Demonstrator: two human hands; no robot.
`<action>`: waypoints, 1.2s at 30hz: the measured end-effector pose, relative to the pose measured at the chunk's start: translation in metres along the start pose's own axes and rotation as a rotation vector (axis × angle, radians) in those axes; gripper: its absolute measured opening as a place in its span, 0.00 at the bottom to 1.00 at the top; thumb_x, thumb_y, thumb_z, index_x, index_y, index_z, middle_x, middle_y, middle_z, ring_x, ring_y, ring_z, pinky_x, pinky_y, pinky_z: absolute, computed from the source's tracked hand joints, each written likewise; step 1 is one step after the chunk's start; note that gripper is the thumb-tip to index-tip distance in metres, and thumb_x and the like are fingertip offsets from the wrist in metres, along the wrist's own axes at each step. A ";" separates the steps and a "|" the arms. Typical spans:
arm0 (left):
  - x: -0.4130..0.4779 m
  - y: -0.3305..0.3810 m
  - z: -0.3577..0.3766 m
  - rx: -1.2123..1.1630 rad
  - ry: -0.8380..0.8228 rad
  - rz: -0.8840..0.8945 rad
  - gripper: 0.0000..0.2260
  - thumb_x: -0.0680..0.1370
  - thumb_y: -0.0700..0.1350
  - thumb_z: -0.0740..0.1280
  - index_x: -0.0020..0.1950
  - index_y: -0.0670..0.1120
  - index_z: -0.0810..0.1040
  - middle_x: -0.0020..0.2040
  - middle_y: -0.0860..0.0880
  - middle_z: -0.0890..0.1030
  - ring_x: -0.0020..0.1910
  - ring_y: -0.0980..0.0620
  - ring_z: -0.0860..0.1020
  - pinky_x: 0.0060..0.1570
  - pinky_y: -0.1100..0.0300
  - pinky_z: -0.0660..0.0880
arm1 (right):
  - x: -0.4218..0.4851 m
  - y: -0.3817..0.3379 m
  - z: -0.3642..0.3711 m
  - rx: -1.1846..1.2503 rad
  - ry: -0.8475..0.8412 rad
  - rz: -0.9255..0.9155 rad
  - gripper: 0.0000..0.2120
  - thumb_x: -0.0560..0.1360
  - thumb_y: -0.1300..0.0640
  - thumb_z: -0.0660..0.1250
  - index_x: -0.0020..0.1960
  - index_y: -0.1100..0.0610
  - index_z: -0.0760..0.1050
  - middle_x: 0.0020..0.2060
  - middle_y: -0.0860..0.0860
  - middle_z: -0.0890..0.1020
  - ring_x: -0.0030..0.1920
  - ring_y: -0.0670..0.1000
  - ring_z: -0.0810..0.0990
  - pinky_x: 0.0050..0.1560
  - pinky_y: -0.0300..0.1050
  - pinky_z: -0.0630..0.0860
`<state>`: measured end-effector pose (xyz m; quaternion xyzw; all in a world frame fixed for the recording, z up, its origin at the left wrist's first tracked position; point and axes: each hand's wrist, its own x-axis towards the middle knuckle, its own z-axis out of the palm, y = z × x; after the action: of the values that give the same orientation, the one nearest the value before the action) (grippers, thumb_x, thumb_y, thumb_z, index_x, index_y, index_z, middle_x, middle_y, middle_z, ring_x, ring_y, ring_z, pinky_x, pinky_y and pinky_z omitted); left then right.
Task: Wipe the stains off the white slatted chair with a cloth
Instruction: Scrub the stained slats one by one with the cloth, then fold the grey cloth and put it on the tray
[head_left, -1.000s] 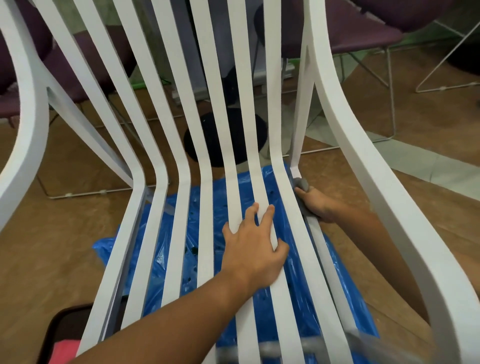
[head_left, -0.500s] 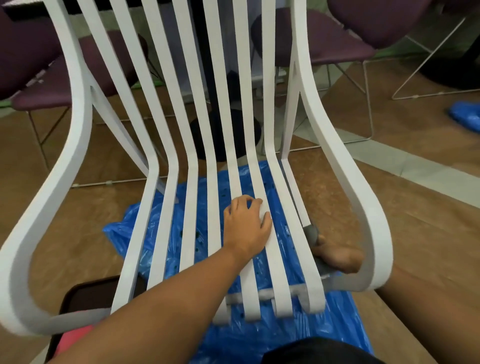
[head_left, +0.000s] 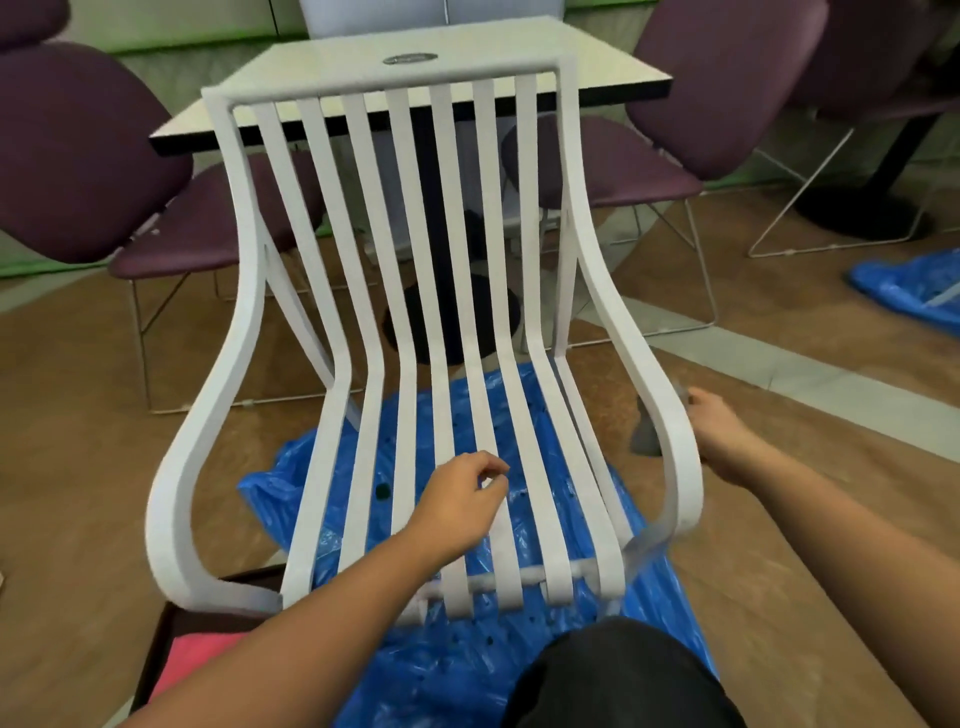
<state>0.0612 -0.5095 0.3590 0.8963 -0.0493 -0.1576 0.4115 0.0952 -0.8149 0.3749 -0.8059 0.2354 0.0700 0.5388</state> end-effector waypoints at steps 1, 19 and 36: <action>-0.005 0.007 -0.004 -0.056 0.004 -0.012 0.11 0.83 0.46 0.63 0.63 0.50 0.80 0.55 0.54 0.81 0.54 0.47 0.81 0.48 0.57 0.79 | 0.001 -0.010 -0.006 0.053 0.067 -0.003 0.05 0.80 0.60 0.65 0.55 0.58 0.76 0.44 0.59 0.84 0.40 0.58 0.84 0.36 0.49 0.82; -0.092 0.072 -0.116 -1.027 0.018 -0.029 0.27 0.82 0.63 0.56 0.64 0.43 0.81 0.58 0.40 0.84 0.58 0.42 0.82 0.60 0.48 0.78 | -0.191 -0.190 0.105 0.485 -0.483 -0.374 0.20 0.70 0.64 0.75 0.61 0.60 0.77 0.52 0.59 0.84 0.53 0.59 0.84 0.48 0.52 0.81; -0.204 -0.144 -0.227 -1.027 0.769 -0.104 0.14 0.84 0.46 0.61 0.57 0.40 0.82 0.49 0.41 0.87 0.45 0.46 0.86 0.44 0.53 0.84 | -0.275 -0.183 0.394 0.138 -0.810 -0.382 0.18 0.72 0.64 0.69 0.60 0.56 0.71 0.42 0.48 0.80 0.39 0.46 0.80 0.37 0.41 0.78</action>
<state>-0.0640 -0.2062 0.4386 0.5787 0.2270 0.1516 0.7685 -0.0085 -0.3195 0.4669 -0.7048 -0.1434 0.2633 0.6430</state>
